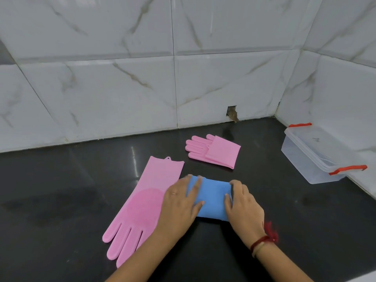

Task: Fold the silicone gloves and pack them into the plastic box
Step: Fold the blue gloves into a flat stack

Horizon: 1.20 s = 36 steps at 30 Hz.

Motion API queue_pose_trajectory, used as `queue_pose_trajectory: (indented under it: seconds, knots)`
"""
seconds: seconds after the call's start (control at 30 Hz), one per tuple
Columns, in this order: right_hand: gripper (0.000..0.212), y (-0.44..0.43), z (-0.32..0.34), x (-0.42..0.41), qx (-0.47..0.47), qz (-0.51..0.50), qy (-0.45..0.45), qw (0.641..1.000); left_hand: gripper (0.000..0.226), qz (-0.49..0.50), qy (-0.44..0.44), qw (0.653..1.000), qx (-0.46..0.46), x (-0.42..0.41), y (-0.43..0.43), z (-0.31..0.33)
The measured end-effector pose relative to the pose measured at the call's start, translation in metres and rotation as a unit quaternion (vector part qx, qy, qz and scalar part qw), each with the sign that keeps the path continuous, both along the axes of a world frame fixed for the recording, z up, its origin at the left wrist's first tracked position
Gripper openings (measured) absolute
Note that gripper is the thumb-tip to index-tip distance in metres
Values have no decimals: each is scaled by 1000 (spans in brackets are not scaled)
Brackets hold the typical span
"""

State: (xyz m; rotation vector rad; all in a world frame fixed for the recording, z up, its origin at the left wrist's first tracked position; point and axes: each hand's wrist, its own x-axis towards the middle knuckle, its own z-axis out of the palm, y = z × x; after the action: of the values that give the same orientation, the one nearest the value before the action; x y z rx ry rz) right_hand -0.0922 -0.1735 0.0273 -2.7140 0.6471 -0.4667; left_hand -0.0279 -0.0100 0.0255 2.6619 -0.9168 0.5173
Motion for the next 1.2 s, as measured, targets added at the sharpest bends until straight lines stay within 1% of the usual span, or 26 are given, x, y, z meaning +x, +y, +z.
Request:
queue_pose_trajectory:
  seconds: [0.03,0.07,0.13,0.2,0.23,0.3,0.33,0.4,0.47,0.53,0.6,0.8,0.9,1.03,1.13,1.2]
  knots:
    - [23,2,-1,-2,-15,0,4,1000,61,-35,2,999,31,1,-4,-2]
    - [25,3,-1,-3,-32,2,8,999,54,-49,13,997,51,0,-8,-3]
    - [26,3,3,-1,-59,19,0,998,46,-25,34,996,84,-1,-10,-2]
    - [28,3,9,2,-63,61,-40,995,55,20,66,992,107,-3,-8,4]
    - [29,4,12,3,-54,85,-69,993,59,31,72,991,104,-4,-8,8]
    - [35,9,15,3,-33,138,-99,985,61,17,41,996,73,-8,-11,10]
    - [42,13,14,3,-21,166,-83,982,60,-8,23,998,65,-10,-13,9]
    - [58,17,7,1,8,209,-21,978,60,-57,31,995,80,-13,-16,7]
    - [69,15,-4,2,19,218,48,975,62,-76,66,988,114,-9,-15,4]
    - [74,11,-13,4,7,213,90,973,65,-82,86,982,146,-1,-14,-7]
    - [76,9,-17,8,1,208,98,973,66,-84,103,978,161,6,-14,-15]
    - [78,5,-21,18,15,204,91,975,66,-78,110,981,139,16,-22,-20]
    - [77,4,-27,20,16,200,87,976,66,-76,129,982,117,14,-24,-21]
    - [73,4,-35,25,14,191,77,979,70,-73,128,987,62,12,-27,-25]
    - [72,2,-37,30,19,191,77,978,70,-61,140,983,100,20,-30,-33]
    - [68,0,-37,33,29,193,74,978,71,-51,133,982,122,25,-33,-35]
